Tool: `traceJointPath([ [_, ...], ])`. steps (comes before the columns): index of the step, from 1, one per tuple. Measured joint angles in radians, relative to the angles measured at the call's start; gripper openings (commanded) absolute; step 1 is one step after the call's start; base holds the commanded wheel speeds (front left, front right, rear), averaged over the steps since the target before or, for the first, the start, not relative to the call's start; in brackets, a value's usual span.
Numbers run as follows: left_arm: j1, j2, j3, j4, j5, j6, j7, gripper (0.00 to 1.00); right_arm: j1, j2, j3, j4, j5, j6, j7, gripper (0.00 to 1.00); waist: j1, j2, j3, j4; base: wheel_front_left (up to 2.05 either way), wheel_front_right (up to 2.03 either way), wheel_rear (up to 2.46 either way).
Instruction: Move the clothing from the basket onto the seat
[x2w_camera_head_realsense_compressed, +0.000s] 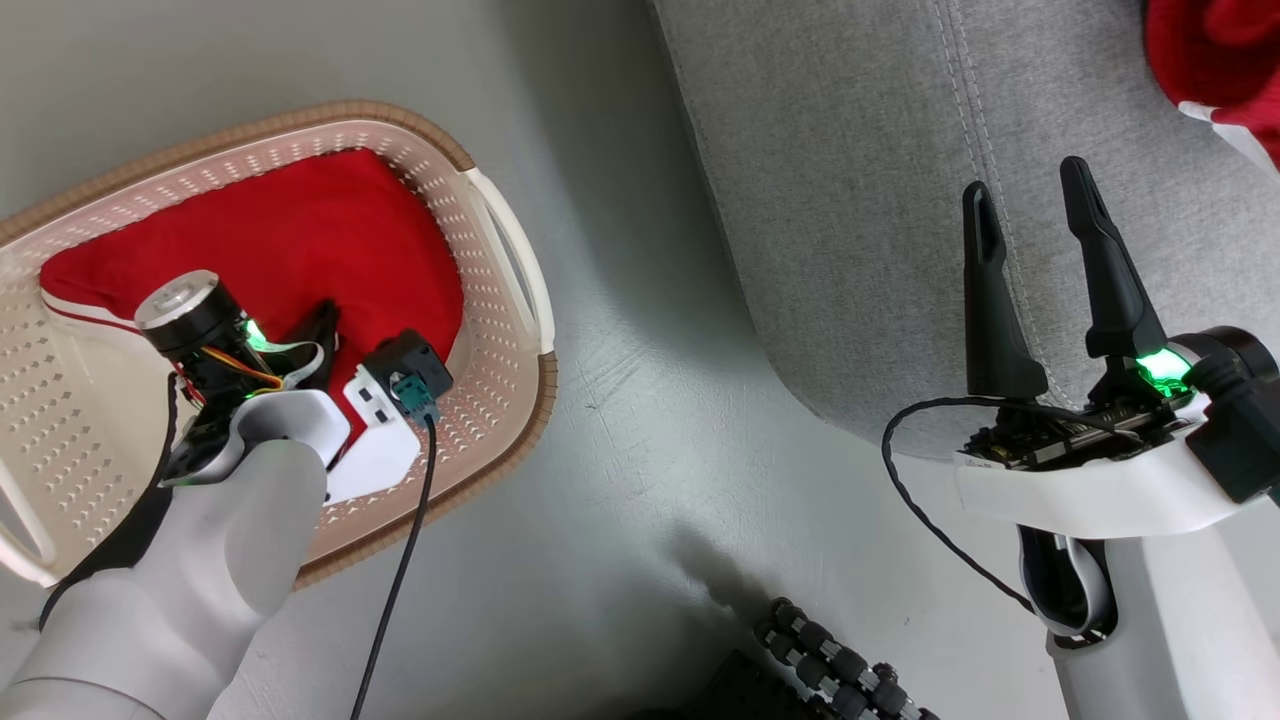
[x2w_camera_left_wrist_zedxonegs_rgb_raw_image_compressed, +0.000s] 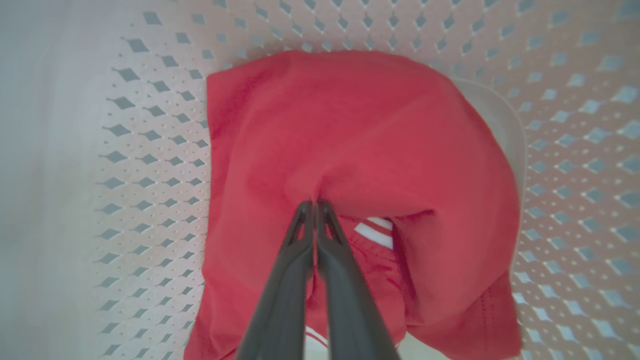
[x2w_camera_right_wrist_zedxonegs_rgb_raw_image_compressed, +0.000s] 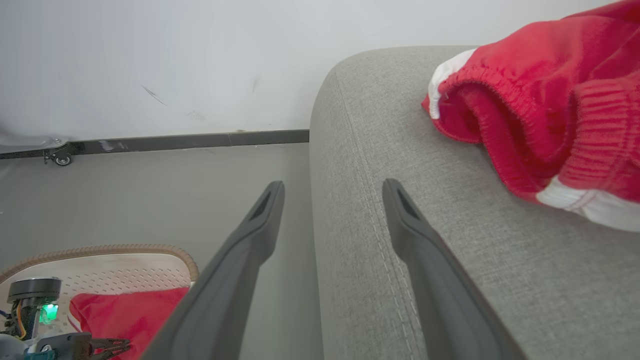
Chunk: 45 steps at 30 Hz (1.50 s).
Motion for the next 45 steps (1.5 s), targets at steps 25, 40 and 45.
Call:
traceJointPath([
  [25, 0.049, -0.029, 0.085, -0.107, -0.119, 0.114, -0.243, 0.00, -0.070, -0.001, -0.004, 0.014, -0.001, 0.000, -0.002, 1.00, -0.0001, 0.0000, -0.071, 0.096, 0.00, 0.00, 0.00],
  [40, 0.148, -0.054, 0.167, -0.327, -0.236, 0.204, -0.273, 0.00, -0.084, -0.046, -0.003, 0.074, -0.045, 0.000, -0.006, 1.00, 0.0000, 0.0000, -0.174, 0.165, 0.00, 0.00, 0.00],
  [45, 0.167, -0.052, 0.175, -0.417, -0.247, 0.227, -0.273, 0.00, -0.085, -0.071, 0.016, 0.100, -0.056, 0.000, -0.007, 1.00, 0.0000, 0.0000, -0.207, 0.186, 0.00, 0.00, 0.00],
])
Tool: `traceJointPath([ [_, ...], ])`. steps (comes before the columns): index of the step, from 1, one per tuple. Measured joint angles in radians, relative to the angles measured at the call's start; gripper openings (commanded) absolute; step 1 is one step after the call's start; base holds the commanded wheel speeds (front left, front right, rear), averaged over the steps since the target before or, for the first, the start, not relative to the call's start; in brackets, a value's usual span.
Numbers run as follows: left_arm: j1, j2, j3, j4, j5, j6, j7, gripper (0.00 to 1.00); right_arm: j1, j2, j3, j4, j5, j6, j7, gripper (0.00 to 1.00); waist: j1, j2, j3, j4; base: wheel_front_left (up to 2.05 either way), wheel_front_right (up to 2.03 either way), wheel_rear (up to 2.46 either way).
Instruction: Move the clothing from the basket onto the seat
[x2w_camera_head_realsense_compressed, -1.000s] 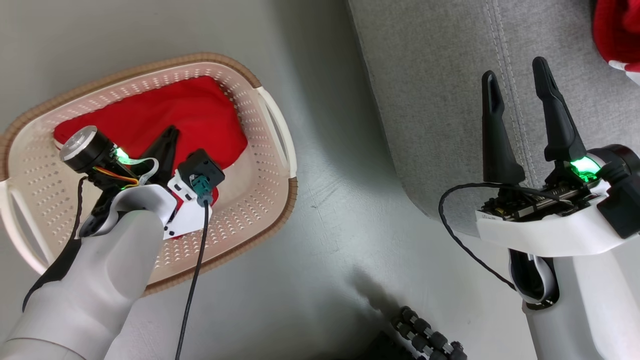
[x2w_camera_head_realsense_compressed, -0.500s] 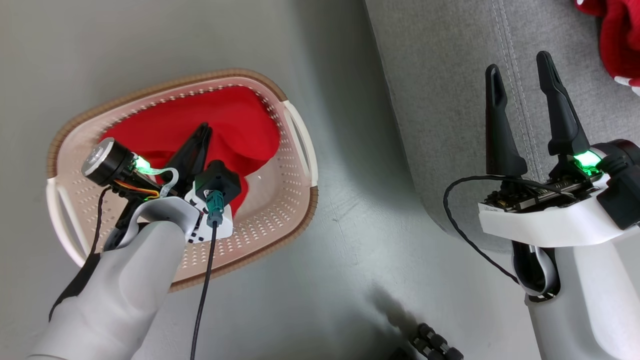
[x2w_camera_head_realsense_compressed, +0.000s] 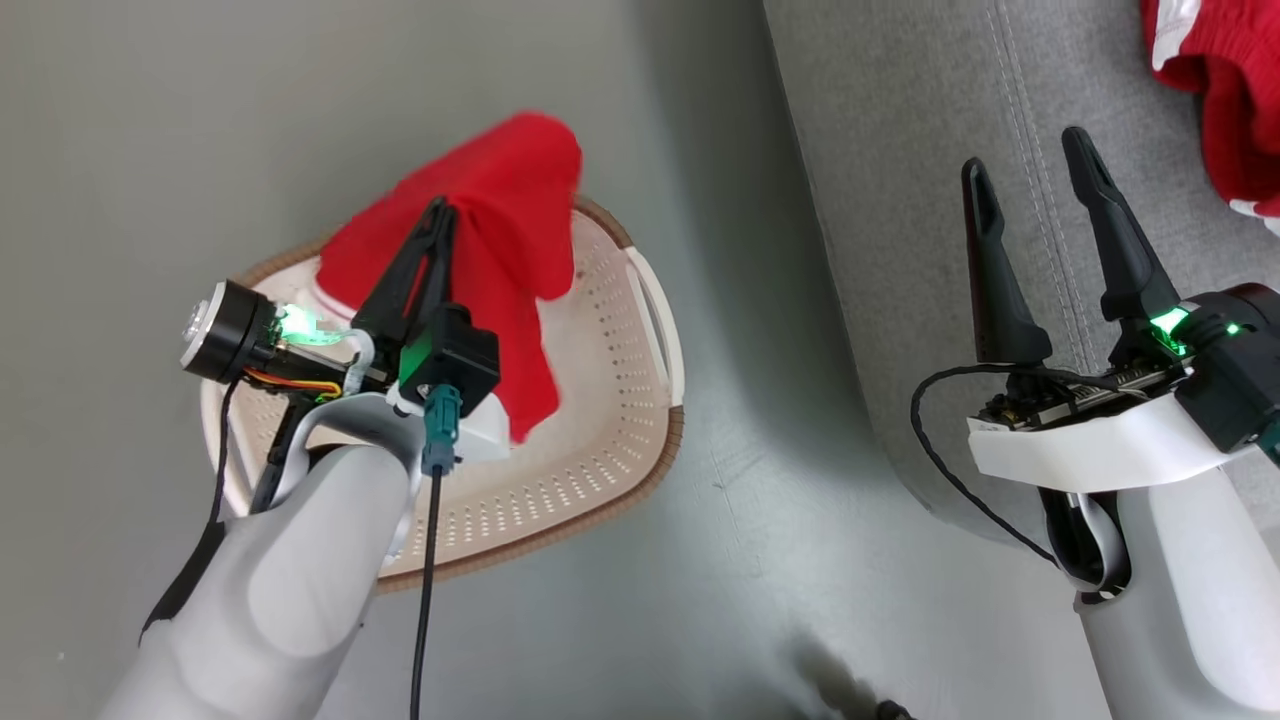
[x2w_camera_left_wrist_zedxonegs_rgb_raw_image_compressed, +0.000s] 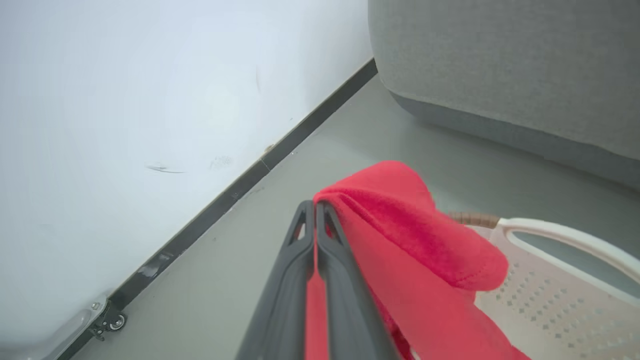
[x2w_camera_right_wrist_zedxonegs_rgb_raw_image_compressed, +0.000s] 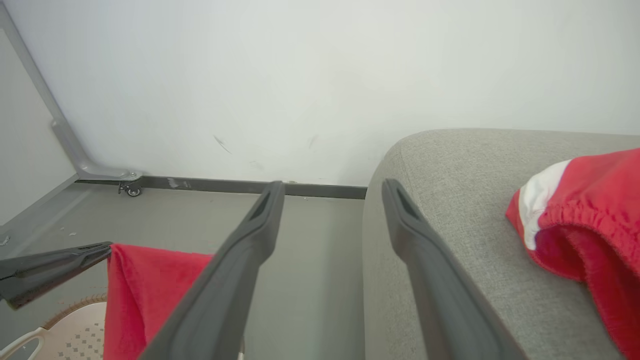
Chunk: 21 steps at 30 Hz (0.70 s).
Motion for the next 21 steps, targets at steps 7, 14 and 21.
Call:
traceJointPath([
  [7, 0.036, 0.011, 0.002, -0.182, -0.011, 0.035, 0.000, 0.00, -0.006, -0.029, 0.019, 0.034, 0.000, 0.000, 0.000, 1.00, 0.0000, 0.0000, -0.061, 0.036, 0.00, 0.00, 0.00],
  [14, 0.068, 0.041, 0.005, -0.307, -0.019, 0.051, -0.007, 0.00, -0.018, -0.055, 0.058, 0.069, 0.000, 0.000, 0.000, 1.00, 0.0000, 0.0000, -0.125, 0.068, 0.00, 0.00, 0.00],
  [21, 0.083, 0.059, 0.004, -0.412, -0.019, 0.055, -0.007, 0.00, -0.018, -0.097, 0.144, 0.107, -0.007, 0.000, 0.000, 1.00, 0.0000, 0.0000, -0.194, 0.097, 0.00, 0.00, 0.00],
])
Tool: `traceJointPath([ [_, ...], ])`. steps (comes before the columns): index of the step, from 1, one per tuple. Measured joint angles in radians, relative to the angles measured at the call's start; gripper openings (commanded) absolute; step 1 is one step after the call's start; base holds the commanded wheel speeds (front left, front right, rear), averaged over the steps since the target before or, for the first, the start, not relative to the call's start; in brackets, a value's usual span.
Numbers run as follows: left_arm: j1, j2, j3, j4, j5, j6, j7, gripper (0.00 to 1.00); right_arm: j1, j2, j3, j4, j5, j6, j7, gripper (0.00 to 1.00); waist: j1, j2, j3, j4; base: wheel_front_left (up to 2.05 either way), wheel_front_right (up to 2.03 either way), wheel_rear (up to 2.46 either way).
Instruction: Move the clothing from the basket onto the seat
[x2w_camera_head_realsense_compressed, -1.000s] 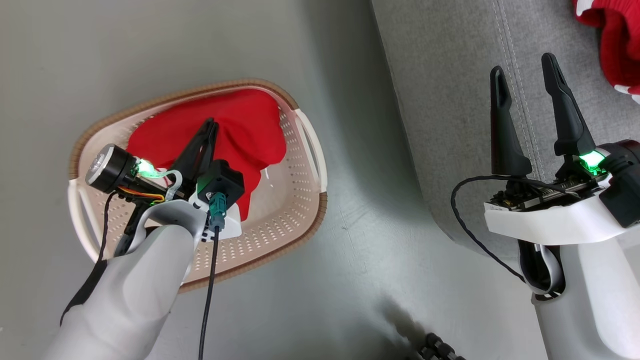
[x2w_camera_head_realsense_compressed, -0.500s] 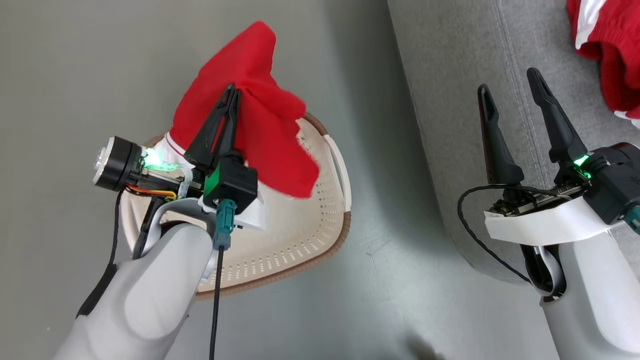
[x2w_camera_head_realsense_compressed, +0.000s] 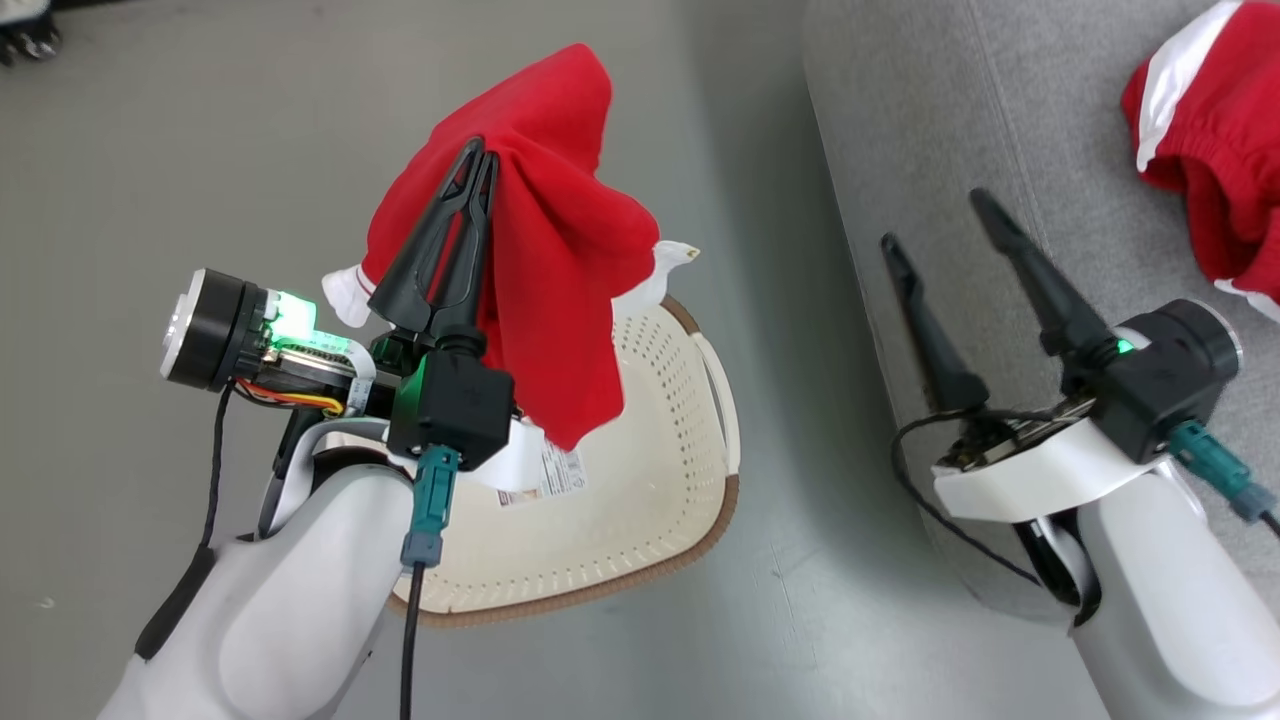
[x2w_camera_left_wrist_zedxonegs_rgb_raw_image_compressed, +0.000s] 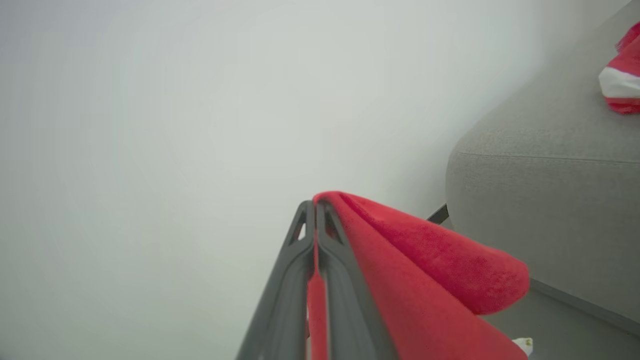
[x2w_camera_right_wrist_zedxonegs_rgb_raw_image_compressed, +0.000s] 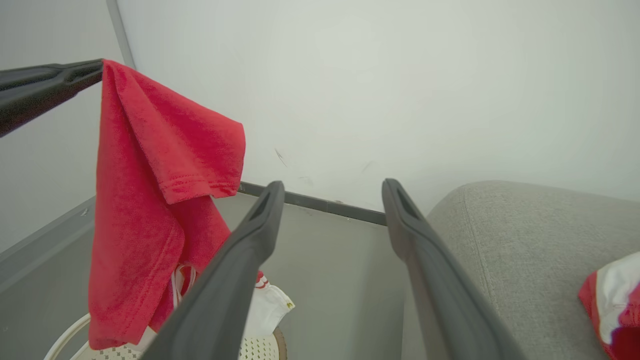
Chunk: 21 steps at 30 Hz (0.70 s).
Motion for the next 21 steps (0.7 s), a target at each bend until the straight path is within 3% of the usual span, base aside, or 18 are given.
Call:
traceJointPath([
  [11, 0.016, 0.025, -0.003, -0.097, -0.026, -0.003, 0.000, 0.00, 0.001, -0.038, 0.139, 0.045, 0.033, 0.000, 0.000, 1.00, 0.0000, 0.0000, -0.112, 0.039, 0.00, 0.00, 0.00],
  [21, 0.016, 0.026, -0.016, -0.161, -0.044, -0.033, 0.000, 0.00, 0.005, -0.122, 0.212, 0.092, 0.031, 0.000, 0.028, 1.00, 0.0000, 0.0000, -0.211, 0.063, 0.00, 0.00, 0.00],
])
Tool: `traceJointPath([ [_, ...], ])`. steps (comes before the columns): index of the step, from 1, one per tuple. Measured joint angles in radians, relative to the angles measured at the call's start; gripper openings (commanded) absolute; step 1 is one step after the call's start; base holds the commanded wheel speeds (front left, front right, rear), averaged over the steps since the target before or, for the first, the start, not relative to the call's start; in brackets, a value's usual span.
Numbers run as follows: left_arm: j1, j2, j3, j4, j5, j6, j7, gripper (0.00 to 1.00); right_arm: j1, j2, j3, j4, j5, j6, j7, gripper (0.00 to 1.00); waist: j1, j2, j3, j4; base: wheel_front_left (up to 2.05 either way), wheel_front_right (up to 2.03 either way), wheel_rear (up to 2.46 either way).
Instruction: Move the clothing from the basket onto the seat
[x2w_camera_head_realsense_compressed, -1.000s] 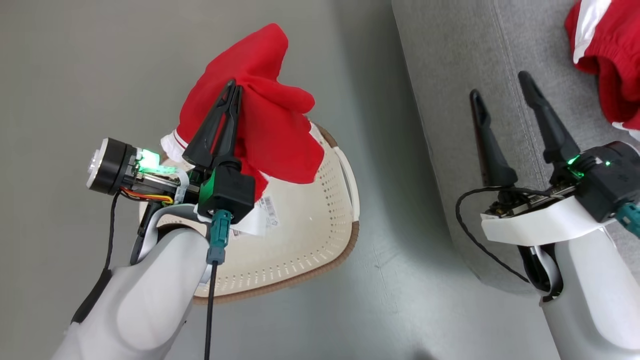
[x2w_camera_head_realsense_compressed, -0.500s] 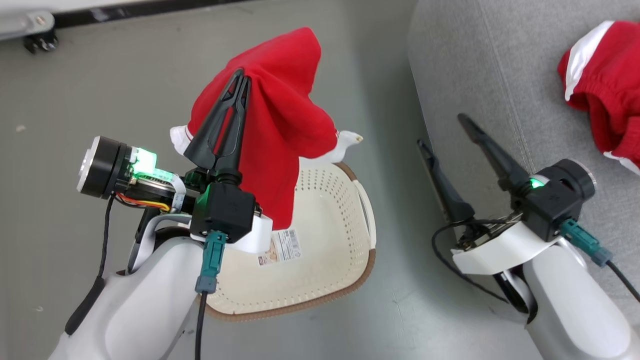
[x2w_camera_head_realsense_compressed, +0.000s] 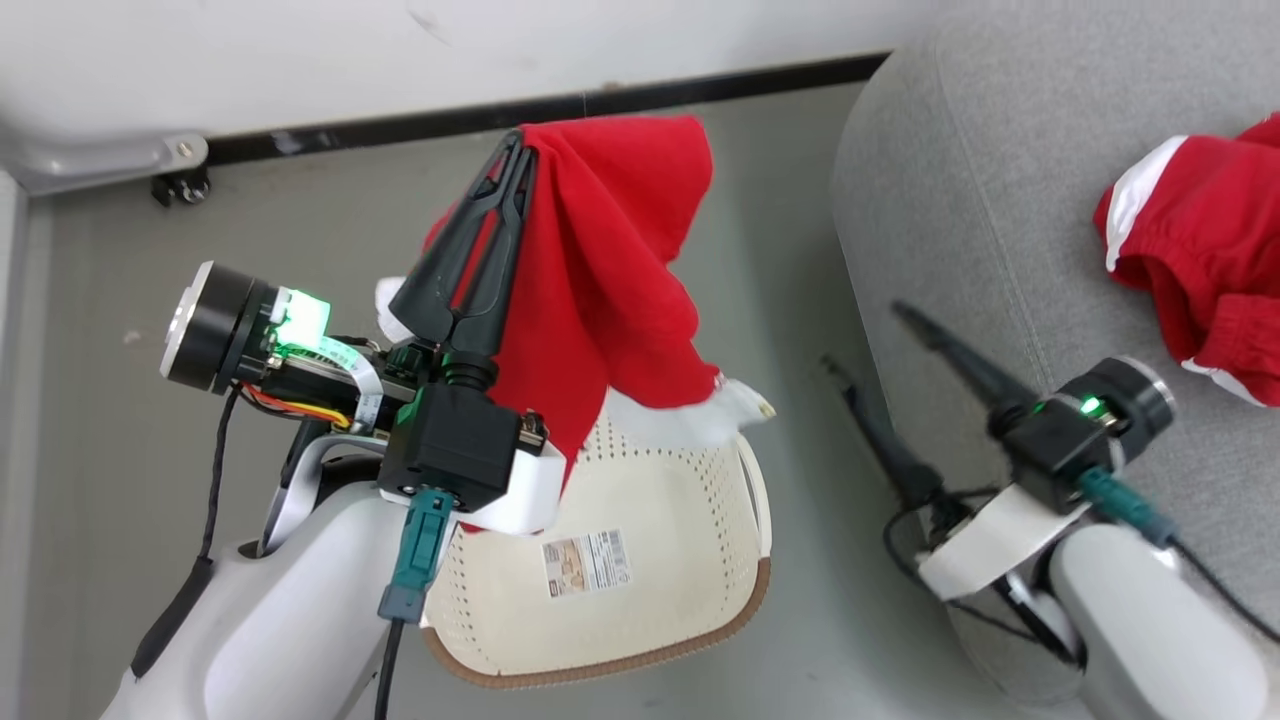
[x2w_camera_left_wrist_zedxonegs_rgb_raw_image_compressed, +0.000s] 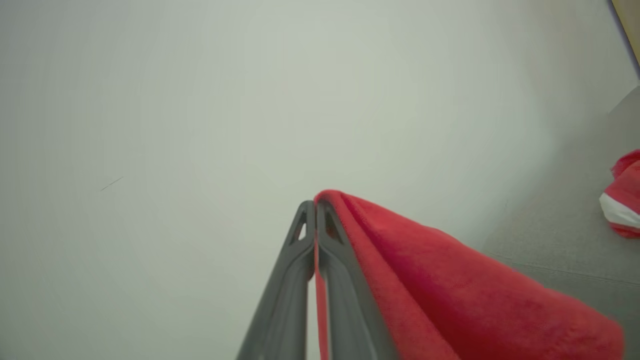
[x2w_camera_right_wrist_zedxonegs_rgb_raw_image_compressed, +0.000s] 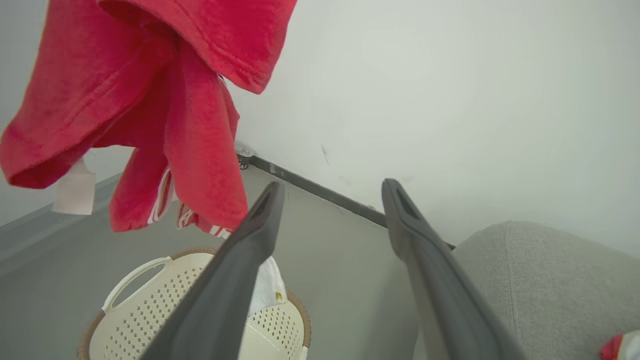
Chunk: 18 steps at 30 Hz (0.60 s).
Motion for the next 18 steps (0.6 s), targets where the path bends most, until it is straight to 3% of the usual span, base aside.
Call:
traceJointPath([
  [10, -0.003, -0.013, -0.025, -0.019, -0.017, -0.038, 0.000, 0.00, -0.007, -0.032, 0.249, 0.002, 0.009, 0.000, 0.043, 1.00, 0.0000, 0.0000, -0.091, 0.018, 0.00, 0.00, 0.00],
  [18, -0.003, -0.019, -0.033, -0.020, -0.037, -0.049, 0.000, 0.00, -0.029, -0.044, 0.337, 0.005, 0.051, 0.000, 0.060, 1.00, -0.0001, 0.0000, -0.158, 0.030, 0.00, 0.00, 0.00],
])
